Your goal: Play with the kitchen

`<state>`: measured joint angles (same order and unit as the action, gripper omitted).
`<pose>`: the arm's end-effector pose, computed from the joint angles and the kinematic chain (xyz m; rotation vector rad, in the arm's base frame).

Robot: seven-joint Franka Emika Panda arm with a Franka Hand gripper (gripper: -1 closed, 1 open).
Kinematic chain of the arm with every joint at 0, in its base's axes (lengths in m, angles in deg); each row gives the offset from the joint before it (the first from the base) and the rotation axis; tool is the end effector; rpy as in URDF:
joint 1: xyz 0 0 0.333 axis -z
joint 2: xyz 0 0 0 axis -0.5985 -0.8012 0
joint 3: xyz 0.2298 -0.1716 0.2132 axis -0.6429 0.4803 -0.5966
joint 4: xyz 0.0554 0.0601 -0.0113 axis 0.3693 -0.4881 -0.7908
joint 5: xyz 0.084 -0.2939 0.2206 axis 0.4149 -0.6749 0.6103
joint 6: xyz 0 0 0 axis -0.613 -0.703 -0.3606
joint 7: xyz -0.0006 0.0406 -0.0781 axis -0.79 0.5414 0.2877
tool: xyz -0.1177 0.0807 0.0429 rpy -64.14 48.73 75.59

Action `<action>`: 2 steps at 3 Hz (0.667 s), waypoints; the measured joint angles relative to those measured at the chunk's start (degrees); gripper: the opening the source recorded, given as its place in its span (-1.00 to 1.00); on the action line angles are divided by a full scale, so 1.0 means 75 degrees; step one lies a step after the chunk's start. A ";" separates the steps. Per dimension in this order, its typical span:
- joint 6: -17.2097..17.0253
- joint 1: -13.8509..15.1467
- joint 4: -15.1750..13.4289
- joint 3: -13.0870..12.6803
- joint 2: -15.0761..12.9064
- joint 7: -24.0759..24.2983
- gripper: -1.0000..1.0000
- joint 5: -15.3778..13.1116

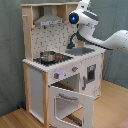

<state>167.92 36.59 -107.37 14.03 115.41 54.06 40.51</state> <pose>0.4435 0.3074 0.7386 1.5633 -0.4891 1.1422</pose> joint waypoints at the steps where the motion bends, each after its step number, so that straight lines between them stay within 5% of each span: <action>1: 0.0003 -0.0450 -0.0612 0.0293 0.0003 -0.0030 -1.00 -0.0064; 2: 0.0010 -0.0923 -0.1208 0.0548 0.0032 -0.0031 -1.00 -0.0129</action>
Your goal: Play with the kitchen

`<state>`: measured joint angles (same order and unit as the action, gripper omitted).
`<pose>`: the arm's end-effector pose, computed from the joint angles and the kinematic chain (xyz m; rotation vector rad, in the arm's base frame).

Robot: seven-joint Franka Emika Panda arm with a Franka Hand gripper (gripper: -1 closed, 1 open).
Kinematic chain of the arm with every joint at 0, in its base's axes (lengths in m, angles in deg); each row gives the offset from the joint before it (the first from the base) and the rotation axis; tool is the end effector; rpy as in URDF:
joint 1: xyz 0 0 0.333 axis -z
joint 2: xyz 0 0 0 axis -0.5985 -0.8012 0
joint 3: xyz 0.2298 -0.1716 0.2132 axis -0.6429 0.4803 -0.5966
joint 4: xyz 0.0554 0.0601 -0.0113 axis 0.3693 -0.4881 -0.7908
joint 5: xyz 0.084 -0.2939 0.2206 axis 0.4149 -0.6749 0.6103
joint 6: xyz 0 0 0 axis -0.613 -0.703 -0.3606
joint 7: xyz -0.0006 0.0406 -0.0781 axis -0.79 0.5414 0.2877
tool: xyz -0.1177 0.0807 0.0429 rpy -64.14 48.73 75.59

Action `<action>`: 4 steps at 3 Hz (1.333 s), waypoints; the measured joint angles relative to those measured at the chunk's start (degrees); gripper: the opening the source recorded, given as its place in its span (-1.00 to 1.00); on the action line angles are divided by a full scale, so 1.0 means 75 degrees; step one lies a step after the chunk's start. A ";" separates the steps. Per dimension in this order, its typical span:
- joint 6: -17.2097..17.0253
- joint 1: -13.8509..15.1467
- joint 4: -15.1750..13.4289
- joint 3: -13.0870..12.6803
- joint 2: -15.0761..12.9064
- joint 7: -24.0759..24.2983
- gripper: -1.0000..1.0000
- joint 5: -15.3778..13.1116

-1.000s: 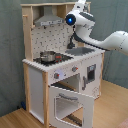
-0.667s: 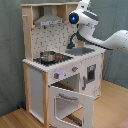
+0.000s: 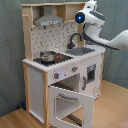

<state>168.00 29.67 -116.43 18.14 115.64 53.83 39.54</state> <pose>0.4087 0.2710 0.7313 1.5955 -0.5288 1.0821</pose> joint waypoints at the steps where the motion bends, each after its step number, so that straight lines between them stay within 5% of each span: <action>1: 0.0023 -0.0425 -0.0592 0.0323 0.0044 0.0000 -1.00 -0.0151; 3: 0.0240 -0.1090 -0.1408 0.0937 0.0055 0.0017 -1.00 -0.0627; 4: 0.0266 -0.1108 -0.1409 0.0937 0.0055 0.0016 1.00 -0.0627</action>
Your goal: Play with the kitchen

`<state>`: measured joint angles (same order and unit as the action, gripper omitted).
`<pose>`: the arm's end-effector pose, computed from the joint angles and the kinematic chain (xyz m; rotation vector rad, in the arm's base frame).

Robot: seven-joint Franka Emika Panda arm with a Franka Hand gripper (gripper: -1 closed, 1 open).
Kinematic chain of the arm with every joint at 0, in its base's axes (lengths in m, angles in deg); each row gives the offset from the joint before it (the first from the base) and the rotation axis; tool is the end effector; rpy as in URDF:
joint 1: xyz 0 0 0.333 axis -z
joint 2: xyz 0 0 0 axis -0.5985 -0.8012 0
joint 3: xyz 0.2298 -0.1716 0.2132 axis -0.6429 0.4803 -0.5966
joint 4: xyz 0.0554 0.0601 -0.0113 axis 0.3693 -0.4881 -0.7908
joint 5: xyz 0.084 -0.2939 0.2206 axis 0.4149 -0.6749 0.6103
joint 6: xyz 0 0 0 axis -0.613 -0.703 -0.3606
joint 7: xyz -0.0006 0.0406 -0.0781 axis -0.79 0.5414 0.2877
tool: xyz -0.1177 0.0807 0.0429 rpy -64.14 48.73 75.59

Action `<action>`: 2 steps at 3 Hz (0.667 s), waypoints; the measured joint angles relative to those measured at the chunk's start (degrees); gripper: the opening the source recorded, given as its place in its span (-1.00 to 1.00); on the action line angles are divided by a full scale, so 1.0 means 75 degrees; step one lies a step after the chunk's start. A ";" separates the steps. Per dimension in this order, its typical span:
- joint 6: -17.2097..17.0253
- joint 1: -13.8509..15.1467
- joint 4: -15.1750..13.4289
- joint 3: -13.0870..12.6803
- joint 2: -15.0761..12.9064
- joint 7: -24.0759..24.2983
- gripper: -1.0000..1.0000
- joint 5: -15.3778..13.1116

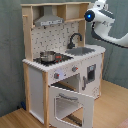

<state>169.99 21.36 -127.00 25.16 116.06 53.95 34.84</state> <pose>0.3622 0.2162 0.7376 1.5844 -0.5637 1.0428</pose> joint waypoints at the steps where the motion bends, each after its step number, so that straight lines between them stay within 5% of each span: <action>1: 0.0115 -0.0233 -0.0005 0.0000 0.0004 0.0017 1.00 -0.0003; 2: 0.0913 -0.0312 -0.0006 0.0000 0.0005 0.0002 1.00 -0.0010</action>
